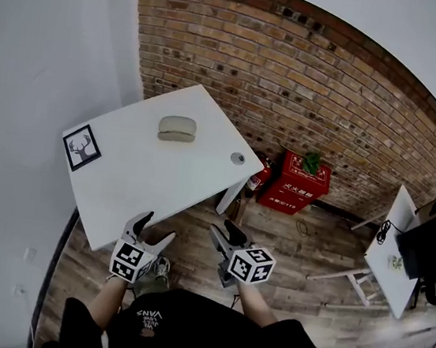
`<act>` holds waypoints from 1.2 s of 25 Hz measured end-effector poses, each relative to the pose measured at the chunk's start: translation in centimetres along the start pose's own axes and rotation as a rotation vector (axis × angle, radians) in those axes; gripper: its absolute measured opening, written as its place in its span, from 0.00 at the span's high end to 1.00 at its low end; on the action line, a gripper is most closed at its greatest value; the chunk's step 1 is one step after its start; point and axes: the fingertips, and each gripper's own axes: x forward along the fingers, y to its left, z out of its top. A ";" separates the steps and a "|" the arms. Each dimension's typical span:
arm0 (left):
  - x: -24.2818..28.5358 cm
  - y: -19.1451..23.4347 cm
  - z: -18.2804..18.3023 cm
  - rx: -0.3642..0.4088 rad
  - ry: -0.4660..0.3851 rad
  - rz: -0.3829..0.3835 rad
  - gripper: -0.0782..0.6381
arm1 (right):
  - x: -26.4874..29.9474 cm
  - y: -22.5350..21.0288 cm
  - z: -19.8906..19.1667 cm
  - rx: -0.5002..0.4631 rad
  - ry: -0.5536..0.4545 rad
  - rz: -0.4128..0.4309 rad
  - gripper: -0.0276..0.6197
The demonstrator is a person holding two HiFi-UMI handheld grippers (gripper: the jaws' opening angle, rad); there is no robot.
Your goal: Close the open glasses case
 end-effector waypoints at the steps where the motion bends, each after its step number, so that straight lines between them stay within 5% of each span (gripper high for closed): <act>1: 0.7 1.0 0.6 0.006 -0.004 -0.007 0.43 | 0.9 -0.2 0.6 0.002 -0.002 -0.005 0.65; 16: 6.2 14.1 4.2 0.050 0.004 -0.083 0.41 | 13.7 -1.7 6.1 0.019 -0.048 -0.083 0.65; 30: 10.1 18.4 3.3 0.033 0.033 -0.056 0.40 | 19.5 -6.2 8.7 0.021 -0.032 -0.090 0.67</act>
